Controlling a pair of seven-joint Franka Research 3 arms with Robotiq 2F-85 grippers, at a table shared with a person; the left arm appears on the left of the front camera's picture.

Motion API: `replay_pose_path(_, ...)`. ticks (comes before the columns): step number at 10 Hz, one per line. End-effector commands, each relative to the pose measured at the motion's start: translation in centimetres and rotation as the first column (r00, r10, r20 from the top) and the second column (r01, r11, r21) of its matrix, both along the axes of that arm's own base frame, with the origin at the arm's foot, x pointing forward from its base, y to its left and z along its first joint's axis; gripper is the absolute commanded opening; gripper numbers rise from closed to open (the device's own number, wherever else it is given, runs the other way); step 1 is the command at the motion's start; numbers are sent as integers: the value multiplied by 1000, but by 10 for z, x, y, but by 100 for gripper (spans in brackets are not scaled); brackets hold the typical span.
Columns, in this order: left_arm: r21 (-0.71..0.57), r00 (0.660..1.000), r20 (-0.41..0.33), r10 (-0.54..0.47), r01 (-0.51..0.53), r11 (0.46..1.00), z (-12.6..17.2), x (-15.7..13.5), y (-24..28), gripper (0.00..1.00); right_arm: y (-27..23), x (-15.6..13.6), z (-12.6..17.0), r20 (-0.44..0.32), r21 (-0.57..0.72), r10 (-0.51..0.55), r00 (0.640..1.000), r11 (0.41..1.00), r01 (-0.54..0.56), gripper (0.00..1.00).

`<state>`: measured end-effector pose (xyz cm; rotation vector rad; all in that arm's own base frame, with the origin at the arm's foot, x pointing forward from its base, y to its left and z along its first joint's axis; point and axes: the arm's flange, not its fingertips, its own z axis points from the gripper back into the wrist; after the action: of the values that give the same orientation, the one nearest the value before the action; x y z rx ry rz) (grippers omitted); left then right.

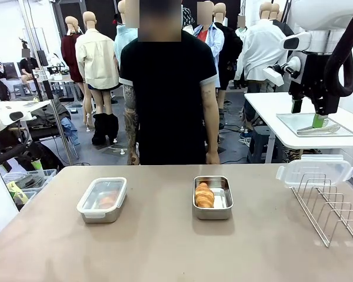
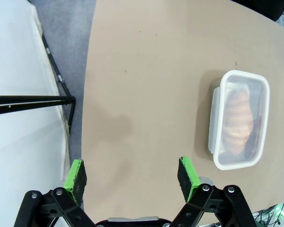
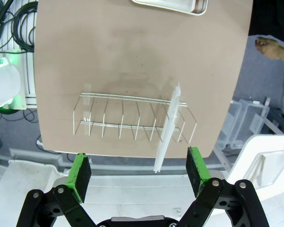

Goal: Place the bread in airtight containers.
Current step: Pick up one Airtight Container lid and hand it to the human.

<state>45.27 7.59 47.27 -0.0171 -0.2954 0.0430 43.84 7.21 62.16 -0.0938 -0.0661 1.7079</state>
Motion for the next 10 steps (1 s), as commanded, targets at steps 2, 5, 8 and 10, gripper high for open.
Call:
replay_pose_path(2,2,1000,0,7,-7,1000,0,0,1,100,0,-1,-1,2,-10,-5,1000,1000,5,100)
replay_pose_path(5,2,1000,0,7,-7,1000,0,0,1,100,-6,-8,1,74,11,-34,997,999,33,100)
replay_pose_path(8,2,1000,0,7,-7,1000,0,0,1,100,-24,15,-32,70,-24,-33,997,999,35,100)
replay_pose_path(10,2,1000,0,7,-7,1000,0,0,1,100,-43,35,-57,121,-8,-81,989,997,83,100)
